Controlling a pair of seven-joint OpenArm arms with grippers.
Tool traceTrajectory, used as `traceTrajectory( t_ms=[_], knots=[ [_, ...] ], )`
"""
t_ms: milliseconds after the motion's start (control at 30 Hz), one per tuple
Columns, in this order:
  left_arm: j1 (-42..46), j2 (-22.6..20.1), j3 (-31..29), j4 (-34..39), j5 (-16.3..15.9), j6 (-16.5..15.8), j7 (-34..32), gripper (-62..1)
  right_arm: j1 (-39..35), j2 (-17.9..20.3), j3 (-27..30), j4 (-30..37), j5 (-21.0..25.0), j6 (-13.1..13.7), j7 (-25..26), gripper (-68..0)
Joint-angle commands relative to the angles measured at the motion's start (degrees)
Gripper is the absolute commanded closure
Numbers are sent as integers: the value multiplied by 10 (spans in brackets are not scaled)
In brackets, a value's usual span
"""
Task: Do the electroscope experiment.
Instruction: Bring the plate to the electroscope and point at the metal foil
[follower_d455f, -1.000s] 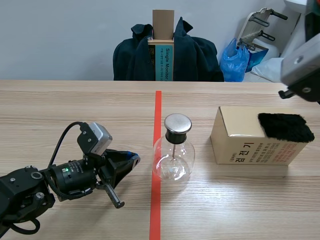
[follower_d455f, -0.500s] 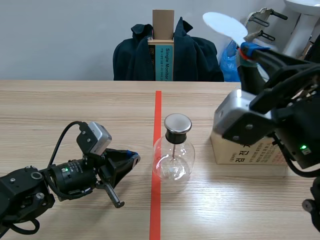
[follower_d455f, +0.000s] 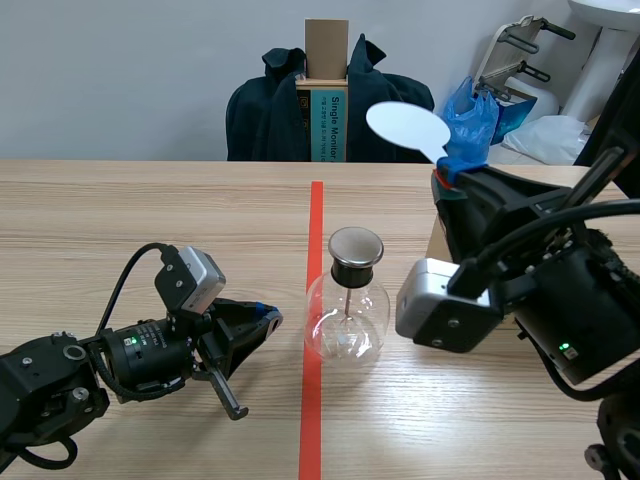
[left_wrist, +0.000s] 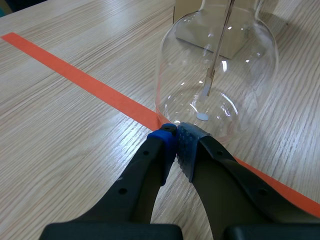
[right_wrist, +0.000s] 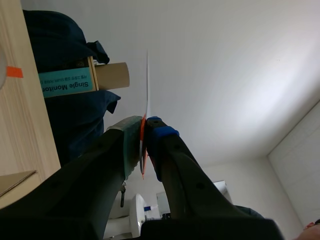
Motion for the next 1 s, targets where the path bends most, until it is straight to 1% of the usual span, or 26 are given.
traceTrajectory(
  t_ms=[0,133,233,367,533,700,867,967],
  knots=[
    [-6,3,-5,13,-5,1,-8,-19,8,8,4,-7,1,-8,0,-9],
    [-6,3,-5,13,-5,1,-8,-19,8,6,4,-41,-14,-11,-9,-9],
    [-6,3,-5,13,-5,1,-8,-19,8,6,4,-64,-17,-29,-14,-9],
    [-6,3,-5,13,-5,1,-8,-19,8,6,5,-82,-18,-39,-38,-9],
    [-6,3,-5,13,-5,1,-8,-19,8,6,5,-91,-22,-38,-66,-9],
    [-6,3,-5,13,-5,1,-8,-19,8,6,5,-99,-26,-38,-73,-9],
    [-5,3,-5,13,-5,1,-8,-19,8,6,5,-103,-29,-38,-71,-9],
    [-4,3,-5,13,-5,1,-8,-19,8,6,5,-103,-29,-38,-57,-9]
  ],
)
